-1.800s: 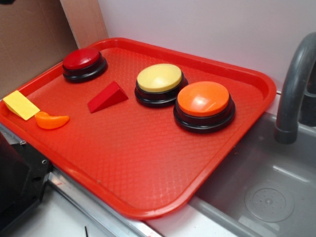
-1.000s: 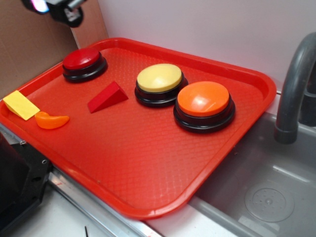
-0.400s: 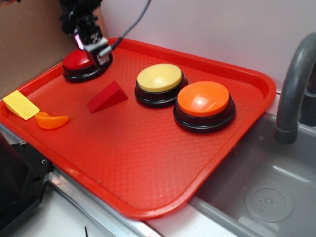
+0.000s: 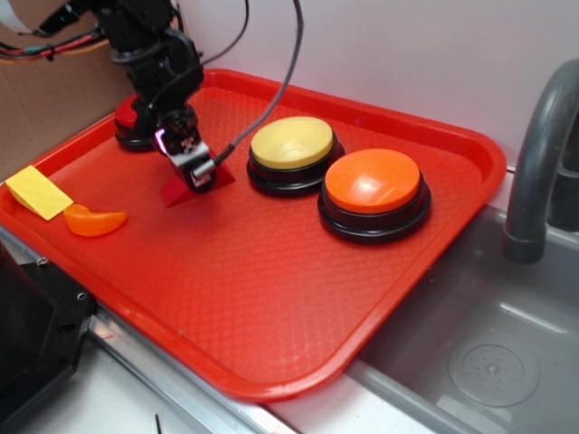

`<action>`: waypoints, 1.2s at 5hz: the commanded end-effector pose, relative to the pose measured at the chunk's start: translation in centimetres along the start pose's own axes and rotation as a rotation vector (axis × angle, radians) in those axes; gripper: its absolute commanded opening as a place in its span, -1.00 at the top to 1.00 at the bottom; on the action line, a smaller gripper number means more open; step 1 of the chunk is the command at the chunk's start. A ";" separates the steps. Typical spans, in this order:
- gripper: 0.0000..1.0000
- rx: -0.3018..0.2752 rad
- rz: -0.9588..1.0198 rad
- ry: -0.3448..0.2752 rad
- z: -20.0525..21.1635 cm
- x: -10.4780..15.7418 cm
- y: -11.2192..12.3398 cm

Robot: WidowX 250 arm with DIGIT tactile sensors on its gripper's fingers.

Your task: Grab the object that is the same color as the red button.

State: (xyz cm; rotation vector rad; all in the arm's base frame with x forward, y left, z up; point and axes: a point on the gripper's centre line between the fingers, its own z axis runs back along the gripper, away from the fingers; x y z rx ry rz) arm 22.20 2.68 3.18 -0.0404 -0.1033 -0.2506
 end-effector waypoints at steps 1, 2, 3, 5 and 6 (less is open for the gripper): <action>-1.00 -0.016 -0.077 -0.070 0.3 1.3 -1.7; -1.00 -0.016 -0.086 -0.064 -0.3 1.8 -1.6; -1.00 -0.007 -0.075 -0.059 -1.2 2.6 -1.1; 1.00 0.009 -0.086 -0.068 0.5 2.4 -1.2; 1.00 0.010 -0.072 -0.105 4.7 1.6 -1.3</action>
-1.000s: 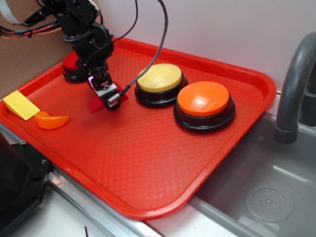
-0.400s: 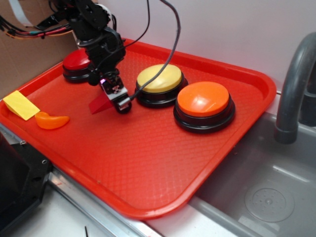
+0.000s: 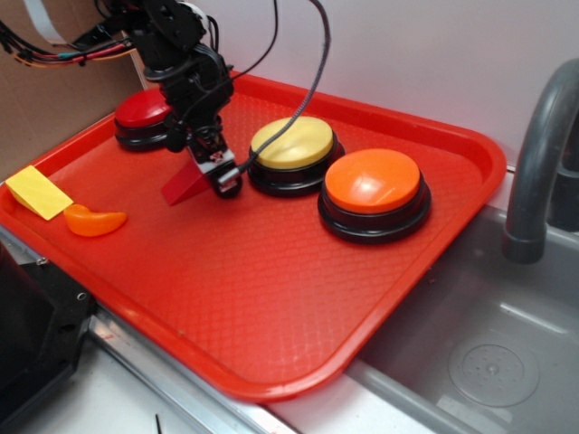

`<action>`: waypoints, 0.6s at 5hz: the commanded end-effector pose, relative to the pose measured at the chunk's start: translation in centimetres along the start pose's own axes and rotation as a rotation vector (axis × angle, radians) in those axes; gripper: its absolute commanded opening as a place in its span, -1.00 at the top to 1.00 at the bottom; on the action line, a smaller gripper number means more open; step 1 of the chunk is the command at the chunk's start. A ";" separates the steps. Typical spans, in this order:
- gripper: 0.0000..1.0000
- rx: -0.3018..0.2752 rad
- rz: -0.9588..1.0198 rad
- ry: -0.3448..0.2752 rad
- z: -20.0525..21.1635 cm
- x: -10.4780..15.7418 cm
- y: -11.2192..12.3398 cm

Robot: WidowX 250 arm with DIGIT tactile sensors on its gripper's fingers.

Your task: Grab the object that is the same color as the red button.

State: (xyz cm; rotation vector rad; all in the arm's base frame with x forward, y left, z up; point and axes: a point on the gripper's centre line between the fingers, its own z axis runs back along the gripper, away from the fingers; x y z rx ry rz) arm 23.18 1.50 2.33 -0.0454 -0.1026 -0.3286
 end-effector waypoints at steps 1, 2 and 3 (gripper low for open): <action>1.00 0.013 0.038 -0.130 10.8 -0.7 -2.1; 1.00 0.040 0.136 -0.145 15.8 -1.3 -4.7; 1.00 -0.001 0.246 -0.124 19.4 -2.5 -6.1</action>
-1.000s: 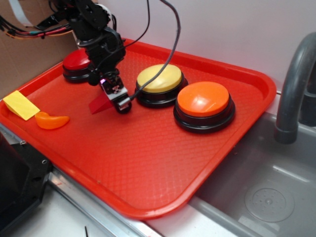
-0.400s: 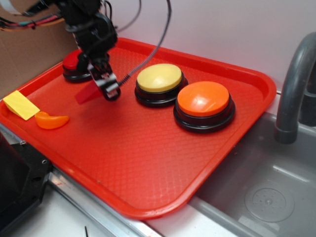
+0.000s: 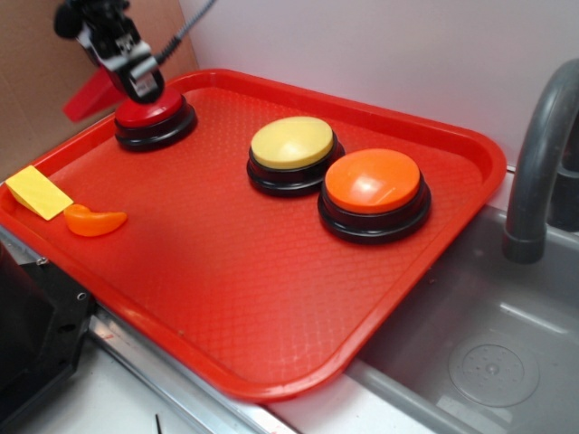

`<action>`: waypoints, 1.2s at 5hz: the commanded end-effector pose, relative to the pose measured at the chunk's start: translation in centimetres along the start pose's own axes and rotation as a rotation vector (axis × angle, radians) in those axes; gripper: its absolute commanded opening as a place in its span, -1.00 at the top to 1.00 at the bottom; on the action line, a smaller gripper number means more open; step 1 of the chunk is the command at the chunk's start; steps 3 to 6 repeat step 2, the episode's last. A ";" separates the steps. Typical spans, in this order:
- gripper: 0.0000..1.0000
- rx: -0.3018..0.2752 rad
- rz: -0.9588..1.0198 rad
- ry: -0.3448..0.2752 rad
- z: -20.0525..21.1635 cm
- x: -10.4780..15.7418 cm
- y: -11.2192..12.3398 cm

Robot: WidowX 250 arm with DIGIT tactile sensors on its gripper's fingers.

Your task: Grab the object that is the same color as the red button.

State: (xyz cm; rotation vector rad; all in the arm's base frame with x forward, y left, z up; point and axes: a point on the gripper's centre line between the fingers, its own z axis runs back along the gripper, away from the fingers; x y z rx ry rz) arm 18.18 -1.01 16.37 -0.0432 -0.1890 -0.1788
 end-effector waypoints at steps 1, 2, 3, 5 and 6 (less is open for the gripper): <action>1.00 0.044 0.123 -0.040 6.1 -0.4 -2.1; 1.00 0.079 0.141 -0.030 5.6 -0.2 -1.6; 1.00 0.079 0.141 -0.030 5.6 -0.2 -1.6; 1.00 0.079 0.141 -0.030 5.6 -0.2 -1.6; 1.00 0.079 0.141 -0.030 5.6 -0.2 -1.6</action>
